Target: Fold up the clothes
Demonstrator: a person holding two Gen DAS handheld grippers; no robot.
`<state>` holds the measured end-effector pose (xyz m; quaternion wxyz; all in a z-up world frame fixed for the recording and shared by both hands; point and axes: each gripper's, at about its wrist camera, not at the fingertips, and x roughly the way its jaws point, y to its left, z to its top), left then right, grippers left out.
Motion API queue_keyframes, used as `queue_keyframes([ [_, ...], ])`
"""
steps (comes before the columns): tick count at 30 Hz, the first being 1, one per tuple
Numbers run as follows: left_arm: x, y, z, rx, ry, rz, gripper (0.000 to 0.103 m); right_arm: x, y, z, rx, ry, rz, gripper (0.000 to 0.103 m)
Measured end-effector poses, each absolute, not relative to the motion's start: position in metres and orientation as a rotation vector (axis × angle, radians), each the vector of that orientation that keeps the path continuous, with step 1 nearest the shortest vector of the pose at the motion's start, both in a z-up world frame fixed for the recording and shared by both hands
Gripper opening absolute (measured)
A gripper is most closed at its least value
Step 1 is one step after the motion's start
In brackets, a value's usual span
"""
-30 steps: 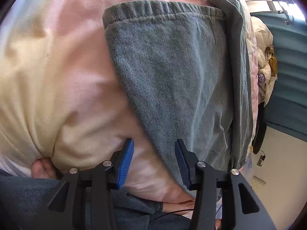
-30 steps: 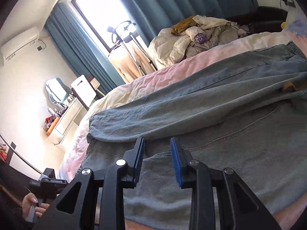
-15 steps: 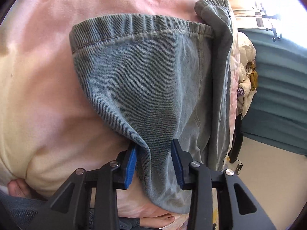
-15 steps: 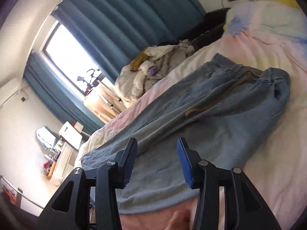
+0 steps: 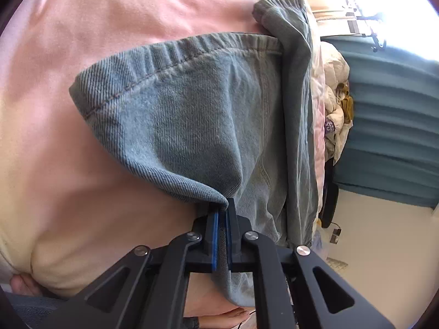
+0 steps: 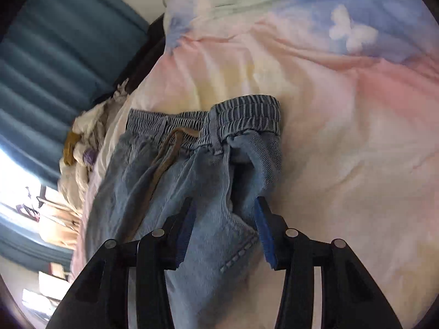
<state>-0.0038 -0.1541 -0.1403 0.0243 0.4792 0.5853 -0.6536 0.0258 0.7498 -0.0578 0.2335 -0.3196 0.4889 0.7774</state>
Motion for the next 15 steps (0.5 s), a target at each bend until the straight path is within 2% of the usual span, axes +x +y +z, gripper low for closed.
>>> queue_keyframes([
  [6, -0.02, -0.151, -0.132, 1.416, 1.836, -2.104, 0.003, 0.026, 0.773, -0.087, -0.802, 1.453, 2.017, 0.047],
  [10, -0.027, -0.15, -0.128, 1.407, 1.804, -2.152, 0.003, 0.029, 0.776, -0.084, -0.723, 1.413, 1.982, 0.047],
  [15, -0.029, -0.152, -0.126, 1.428, 1.761, -2.192, 0.003, 0.038, 0.77, -0.068, -0.576, 1.244, 1.926, 0.048],
])
